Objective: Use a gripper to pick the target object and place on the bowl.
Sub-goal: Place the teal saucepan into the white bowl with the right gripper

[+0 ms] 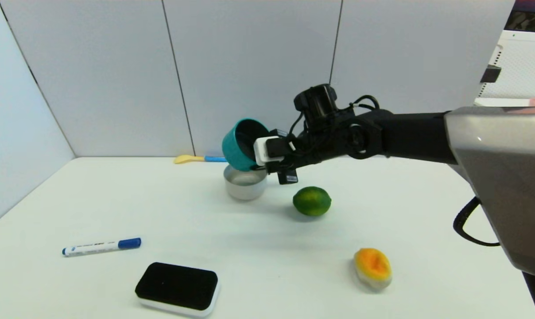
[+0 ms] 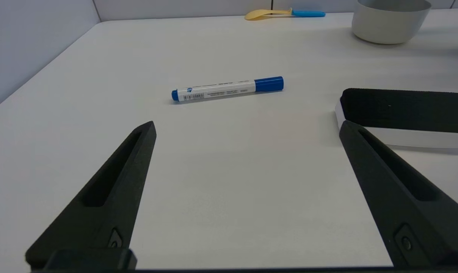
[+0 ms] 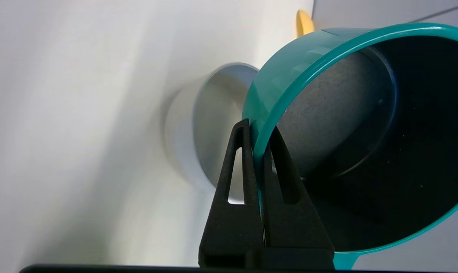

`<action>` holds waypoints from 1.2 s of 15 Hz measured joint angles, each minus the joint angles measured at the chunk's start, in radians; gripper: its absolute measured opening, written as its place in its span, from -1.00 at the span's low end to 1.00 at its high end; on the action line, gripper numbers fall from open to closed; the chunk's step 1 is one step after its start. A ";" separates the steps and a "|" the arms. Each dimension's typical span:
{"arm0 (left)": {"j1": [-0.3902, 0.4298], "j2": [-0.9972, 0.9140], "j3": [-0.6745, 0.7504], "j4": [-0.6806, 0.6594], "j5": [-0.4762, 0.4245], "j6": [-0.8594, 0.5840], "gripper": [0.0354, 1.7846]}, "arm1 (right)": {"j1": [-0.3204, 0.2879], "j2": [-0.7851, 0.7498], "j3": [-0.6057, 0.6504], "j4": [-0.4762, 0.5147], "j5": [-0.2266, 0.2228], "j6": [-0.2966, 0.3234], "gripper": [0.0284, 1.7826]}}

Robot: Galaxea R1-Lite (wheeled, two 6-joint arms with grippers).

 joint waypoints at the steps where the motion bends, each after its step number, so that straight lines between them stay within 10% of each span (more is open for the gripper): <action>1: 0.000 0.000 0.000 0.000 0.000 0.000 0.91 | 0.003 0.008 0.000 -0.005 -0.001 -0.003 -0.94; 11: 0.000 0.000 0.000 0.000 0.000 0.000 0.91 | 0.006 0.039 -0.003 0.007 -0.128 -0.005 -0.94; 18: 0.000 0.000 0.000 0.000 0.000 0.000 0.91 | 0.010 0.037 -0.003 0.021 -0.130 -0.009 -0.94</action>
